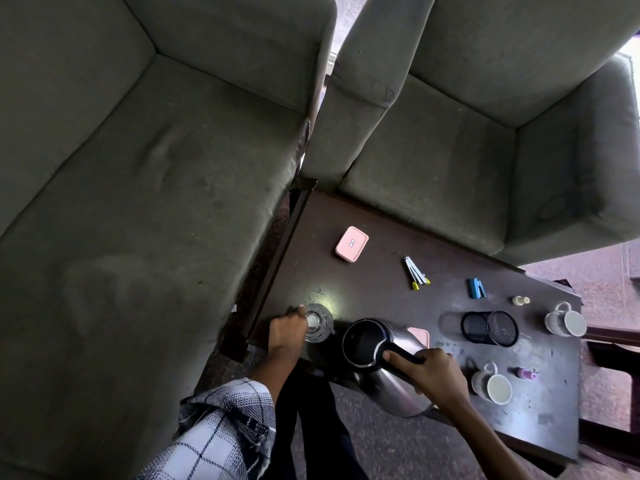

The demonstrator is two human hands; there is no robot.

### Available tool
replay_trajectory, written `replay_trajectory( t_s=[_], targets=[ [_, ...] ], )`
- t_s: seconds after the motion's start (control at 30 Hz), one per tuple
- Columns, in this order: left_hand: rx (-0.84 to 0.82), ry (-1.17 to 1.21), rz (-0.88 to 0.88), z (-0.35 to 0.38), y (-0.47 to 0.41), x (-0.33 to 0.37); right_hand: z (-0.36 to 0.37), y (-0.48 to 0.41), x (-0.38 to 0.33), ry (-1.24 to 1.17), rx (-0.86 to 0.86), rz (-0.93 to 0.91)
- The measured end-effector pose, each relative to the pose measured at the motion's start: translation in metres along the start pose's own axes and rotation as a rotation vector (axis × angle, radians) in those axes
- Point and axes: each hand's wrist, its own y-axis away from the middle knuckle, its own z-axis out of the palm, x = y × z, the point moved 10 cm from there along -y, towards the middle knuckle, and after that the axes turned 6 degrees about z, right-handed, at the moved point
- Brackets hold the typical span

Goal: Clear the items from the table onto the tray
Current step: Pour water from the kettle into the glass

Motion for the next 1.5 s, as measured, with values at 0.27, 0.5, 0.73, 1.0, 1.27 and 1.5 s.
replay_trajectory(
  t_s=[0.27,0.5,0.73,1.0,1.27,1.5],
  targets=[
    [0.009,0.000,0.010,-0.0031,0.0012,0.0012,0.0008,-0.0002,0.0011,-0.012,-0.004,0.006],
    [-0.001,-0.015,0.023,-0.0031,0.0003,0.0022,0.0029,-0.0015,0.0004,0.009,-0.016,0.013],
    [-0.003,-0.008,0.021,-0.0027,0.0005,0.0021,0.0061,-0.0014,-0.0015,0.008,-0.019,-0.002],
    [-0.005,-0.003,0.007,-0.0010,0.0001,0.0015,0.0056,-0.0010,-0.0032,0.012,-0.018,-0.012],
    [-0.011,0.004,0.010,0.0004,-0.0011,0.0019,0.0061,-0.0013,-0.0026,0.015,-0.011,-0.018],
    [-0.008,0.003,0.016,-0.0015,0.0004,0.0029,0.0087,-0.0026,-0.0020,0.011,-0.033,-0.033]
  ],
)
